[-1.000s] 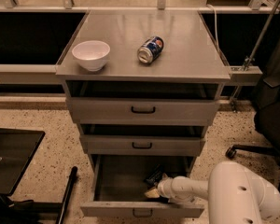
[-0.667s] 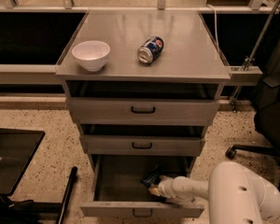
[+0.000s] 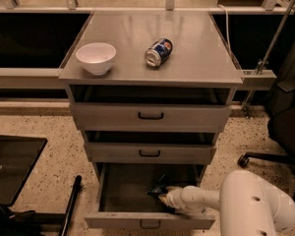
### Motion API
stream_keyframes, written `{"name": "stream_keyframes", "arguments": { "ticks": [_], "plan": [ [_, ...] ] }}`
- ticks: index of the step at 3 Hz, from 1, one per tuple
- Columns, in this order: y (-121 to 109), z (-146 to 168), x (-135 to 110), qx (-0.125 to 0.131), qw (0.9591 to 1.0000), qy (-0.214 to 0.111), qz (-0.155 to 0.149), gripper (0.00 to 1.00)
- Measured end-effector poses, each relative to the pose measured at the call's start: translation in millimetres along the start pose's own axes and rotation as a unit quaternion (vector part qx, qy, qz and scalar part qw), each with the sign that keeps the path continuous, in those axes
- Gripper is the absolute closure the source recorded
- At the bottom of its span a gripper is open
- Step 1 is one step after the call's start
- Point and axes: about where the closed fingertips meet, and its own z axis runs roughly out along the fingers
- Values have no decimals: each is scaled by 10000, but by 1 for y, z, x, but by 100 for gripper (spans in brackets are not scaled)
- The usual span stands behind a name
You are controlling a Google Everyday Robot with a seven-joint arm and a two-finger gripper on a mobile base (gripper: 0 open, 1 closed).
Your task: Pick blue chip bag from bottom drawer and place on counter
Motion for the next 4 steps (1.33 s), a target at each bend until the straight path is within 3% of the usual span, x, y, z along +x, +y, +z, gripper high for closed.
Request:
{"name": "stream_keyframes", "arguments": {
  "ticks": [1, 2, 4],
  "plan": [
    [6, -19, -9, -91, 9997, -225, -63, 100],
    [10, -74, -43, -199, 9963, -794, -275, 100],
    [-11, -210, -107, -93, 9793, -1939, -567, 100]
  ]
}}
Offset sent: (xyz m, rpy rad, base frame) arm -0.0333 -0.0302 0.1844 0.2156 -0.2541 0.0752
